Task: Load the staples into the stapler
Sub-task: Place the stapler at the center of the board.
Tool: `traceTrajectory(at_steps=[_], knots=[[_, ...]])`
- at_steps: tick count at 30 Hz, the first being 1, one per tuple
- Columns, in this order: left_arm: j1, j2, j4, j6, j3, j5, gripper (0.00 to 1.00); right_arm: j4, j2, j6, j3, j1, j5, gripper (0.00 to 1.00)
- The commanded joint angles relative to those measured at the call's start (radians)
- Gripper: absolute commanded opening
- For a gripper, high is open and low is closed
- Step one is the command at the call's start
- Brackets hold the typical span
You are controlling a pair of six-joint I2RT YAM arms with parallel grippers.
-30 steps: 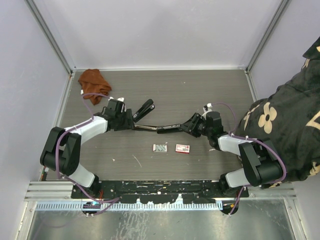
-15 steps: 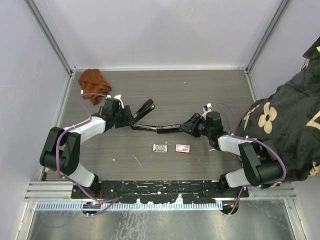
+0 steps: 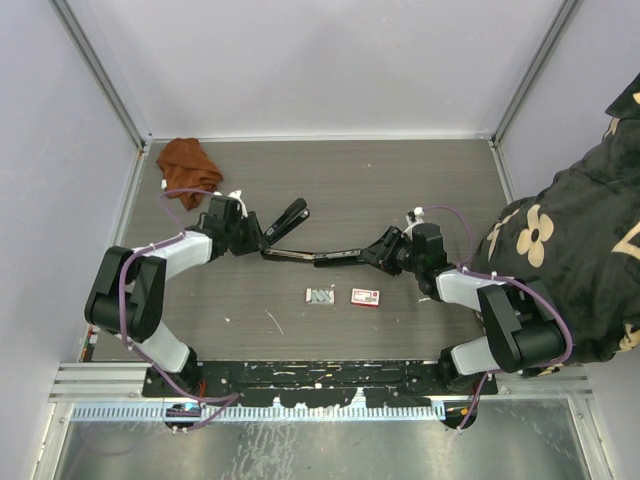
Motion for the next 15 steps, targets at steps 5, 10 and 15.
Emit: traceTrajectory(at_steps=[5, 10, 15], knots=[[0.007, -0.006, 0.019, 0.011, -0.003, -0.01, 0.38, 0.012, -0.04, -0.018, 0.005, -0.001, 0.004, 0.48], [0.007, -0.015, 0.022, 0.014, -0.014, -0.021, 0.41, -0.014, -0.068, -0.032, 0.011, -0.001, 0.023, 0.54], [0.006, -0.07, 0.062, 0.021, -0.021, 0.018, 0.54, -0.046, -0.081, -0.047, 0.016, -0.001, 0.029, 0.54]])
